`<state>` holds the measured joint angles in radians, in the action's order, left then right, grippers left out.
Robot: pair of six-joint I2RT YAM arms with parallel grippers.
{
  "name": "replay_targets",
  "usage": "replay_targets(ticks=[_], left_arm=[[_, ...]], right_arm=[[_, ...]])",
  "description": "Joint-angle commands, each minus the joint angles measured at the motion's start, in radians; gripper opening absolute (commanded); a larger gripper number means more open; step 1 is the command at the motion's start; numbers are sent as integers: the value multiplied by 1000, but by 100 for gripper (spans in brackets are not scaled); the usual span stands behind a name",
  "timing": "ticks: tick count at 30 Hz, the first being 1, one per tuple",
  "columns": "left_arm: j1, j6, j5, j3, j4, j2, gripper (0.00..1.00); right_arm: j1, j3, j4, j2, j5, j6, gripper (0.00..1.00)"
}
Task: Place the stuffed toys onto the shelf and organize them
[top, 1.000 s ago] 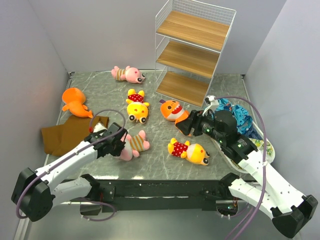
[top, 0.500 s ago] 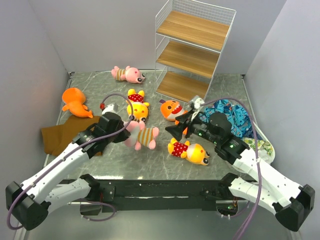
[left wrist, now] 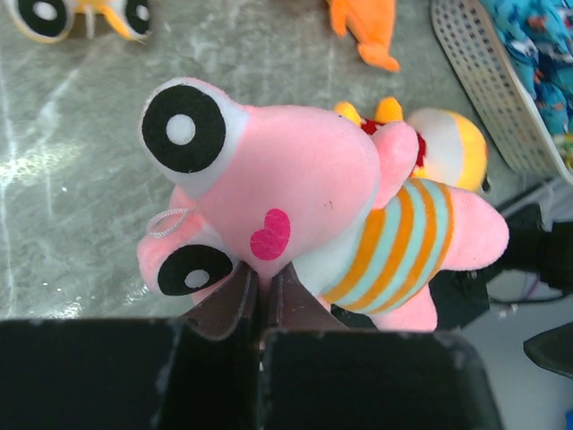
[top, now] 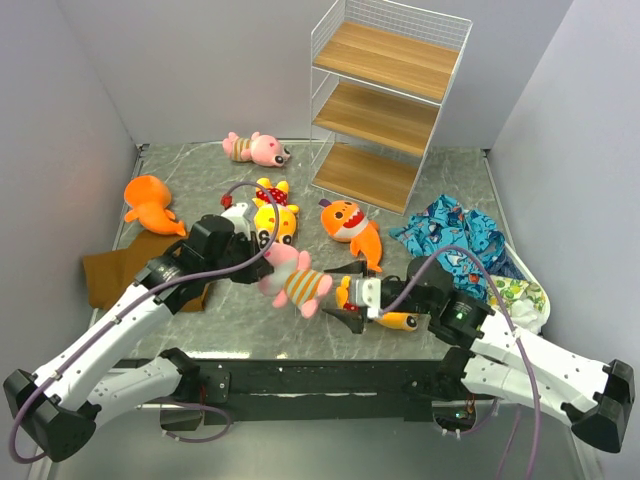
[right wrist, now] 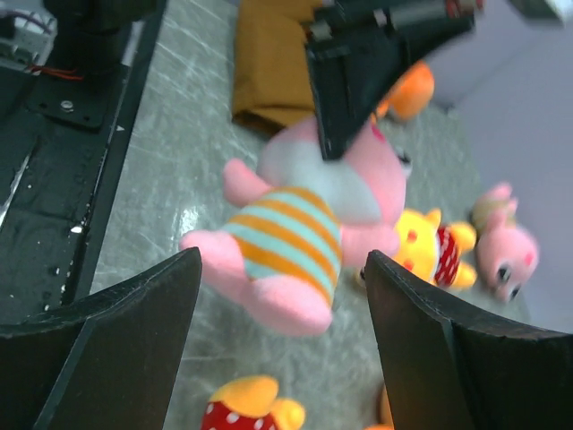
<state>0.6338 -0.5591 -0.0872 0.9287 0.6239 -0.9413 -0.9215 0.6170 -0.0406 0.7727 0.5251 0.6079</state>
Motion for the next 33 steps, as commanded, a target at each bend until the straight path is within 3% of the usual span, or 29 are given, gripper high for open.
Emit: replay_targets(ticks=[1, 11, 14, 19, 21, 24, 26, 29, 30, 33], left_arm=[[0, 56, -117, 61, 14, 4, 1], [0, 85, -186, 102, 49, -2, 1], [0, 90, -206, 124, 62, -10, 1], [0, 97, -252, 148, 71, -22, 1], [0, 102, -276, 167, 82, -36, 1], [0, 108, -324, 167, 62, -33, 1], [1, 111, -333, 163, 47, -42, 1], [0, 125, -356, 182, 65, -77, 1], [1, 129, -355, 189, 71, -85, 1], [0, 146, -336, 220, 106, -109, 1]], right_arm=[[-46, 13, 14, -9, 27, 179, 80], [-200, 67, 137, 42, -192, 282, 74], [-257, 72, 169, 72, -255, 339, 68], [-301, 43, 99, 103, -372, 368, 63], [-309, 38, 53, 109, -396, 375, 52], [-321, 24, 15, 135, -471, 412, 48], [-330, 20, 4, 145, -519, 429, 49], [-338, 7, -2, 140, -524, 444, 67], [-342, 1, -2, 128, -524, 447, 77], [-356, -8, 10, 116, -576, 460, 77]])
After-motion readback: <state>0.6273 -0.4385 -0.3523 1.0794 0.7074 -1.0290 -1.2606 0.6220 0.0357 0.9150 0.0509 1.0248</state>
